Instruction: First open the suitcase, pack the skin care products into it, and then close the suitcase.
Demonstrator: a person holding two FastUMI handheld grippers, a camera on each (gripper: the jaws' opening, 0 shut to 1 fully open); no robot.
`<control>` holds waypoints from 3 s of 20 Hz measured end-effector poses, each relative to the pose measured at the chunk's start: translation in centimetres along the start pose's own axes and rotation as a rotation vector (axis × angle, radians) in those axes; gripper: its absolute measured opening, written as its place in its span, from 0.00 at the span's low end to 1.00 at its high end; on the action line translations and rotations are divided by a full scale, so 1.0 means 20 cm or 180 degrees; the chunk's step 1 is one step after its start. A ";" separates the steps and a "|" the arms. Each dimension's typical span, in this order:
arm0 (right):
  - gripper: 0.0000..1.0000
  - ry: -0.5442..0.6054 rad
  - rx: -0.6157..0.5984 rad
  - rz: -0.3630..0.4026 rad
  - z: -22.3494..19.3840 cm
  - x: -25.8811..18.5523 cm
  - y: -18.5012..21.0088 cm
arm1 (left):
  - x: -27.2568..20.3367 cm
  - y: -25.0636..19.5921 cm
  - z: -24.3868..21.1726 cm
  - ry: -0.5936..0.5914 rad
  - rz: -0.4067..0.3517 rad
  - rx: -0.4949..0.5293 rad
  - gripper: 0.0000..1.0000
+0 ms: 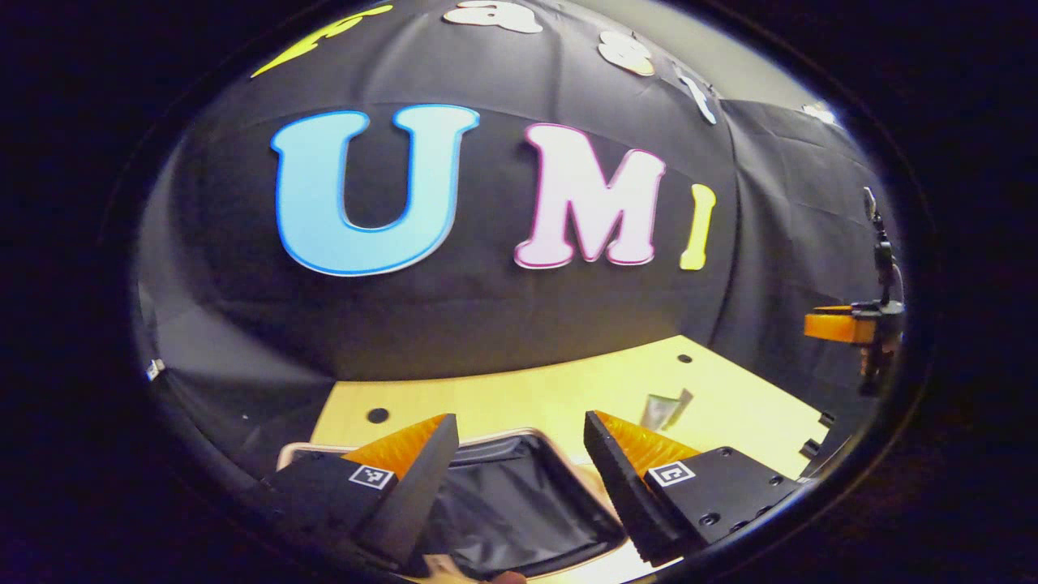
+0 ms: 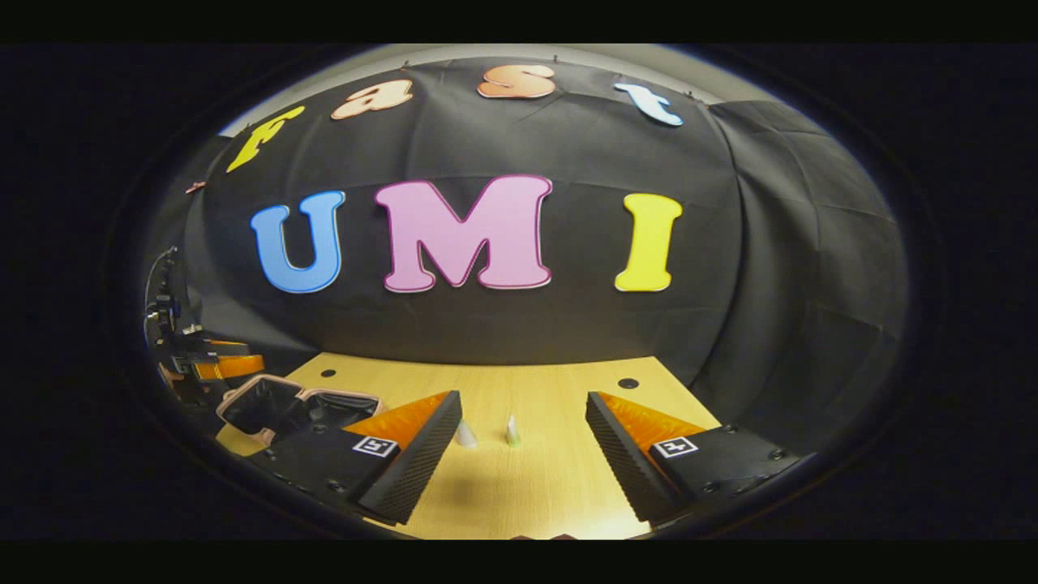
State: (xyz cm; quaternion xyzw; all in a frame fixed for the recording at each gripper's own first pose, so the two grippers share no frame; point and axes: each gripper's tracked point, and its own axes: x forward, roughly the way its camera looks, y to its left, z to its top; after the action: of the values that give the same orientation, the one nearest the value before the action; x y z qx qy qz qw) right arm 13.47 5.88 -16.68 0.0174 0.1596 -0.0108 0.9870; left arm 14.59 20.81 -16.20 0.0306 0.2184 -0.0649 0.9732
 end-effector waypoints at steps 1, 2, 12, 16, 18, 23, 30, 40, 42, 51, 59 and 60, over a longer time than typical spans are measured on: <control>0.98 0.0067 -0.0037 0.0055 -0.06 0.03 0.01 | 0.02 -0.17 -0.03 0.0075 -0.0109 -0.0016 0.98; 0.98 0.0146 -0.0083 0.0102 -0.12 0.08 0.01 | 0.07 -0.37 -0.13 0.0175 -0.0190 -0.0002 0.98; 0.98 0.1024 -0.0285 0.0623 -0.73 0.60 -0.01 | 0.73 -0.92 -0.65 0.1113 -0.0438 -0.0098 0.98; 0.98 0.1315 -0.0277 0.0806 -0.93 0.79 0.01 | 0.93 -0.88 -0.79 0.1383 -0.0416 0.0059 0.96; 0.93 0.1406 -0.0211 0.0834 -1.02 0.89 0.01 | 1.02 -0.87 -0.84 0.1451 -0.0395 0.0108 0.95; 0.97 0.1615 -0.0069 0.0880 -1.20 1.05 0.03 | 1.17 -0.90 -0.93 0.1616 -0.0436 0.0218 0.96; 0.96 0.1659 0.0060 0.0816 -1.25 1.17 0.00 | 1.32 -0.90 -0.96 0.1655 -0.0489 0.0282 0.96; 0.96 0.1662 0.0080 0.0833 -1.27 1.19 0.06 | 1.22 -1.02 -0.70 0.1530 -0.0570 0.0482 0.52; 0.86 0.1659 0.0119 0.0819 -1.26 1.21 0.08 | 1.10 -0.99 -0.56 0.1432 -0.0523 0.0389 0.52; 0.31 0.1717 0.0286 0.0785 -1.20 1.16 0.12 | 0.44 -0.45 -0.38 0.1460 -0.0081 -0.0027 0.51; 0.31 0.1365 0.0478 0.1231 -0.78 0.83 0.52 | 0.02 0.16 -0.85 0.3026 0.0311 -0.0486 0.52; 0.24 0.1343 0.0484 0.1296 -0.75 0.79 0.57 | -0.03 0.17 -0.93 0.3313 0.0216 -0.0475 0.55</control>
State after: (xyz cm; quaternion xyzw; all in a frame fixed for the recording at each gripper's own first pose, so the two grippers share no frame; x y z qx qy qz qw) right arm 24.15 17.65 -35.50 0.1247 0.3531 0.1792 0.9097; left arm 6.79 25.96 -32.65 -0.0035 0.6758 0.0062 0.7370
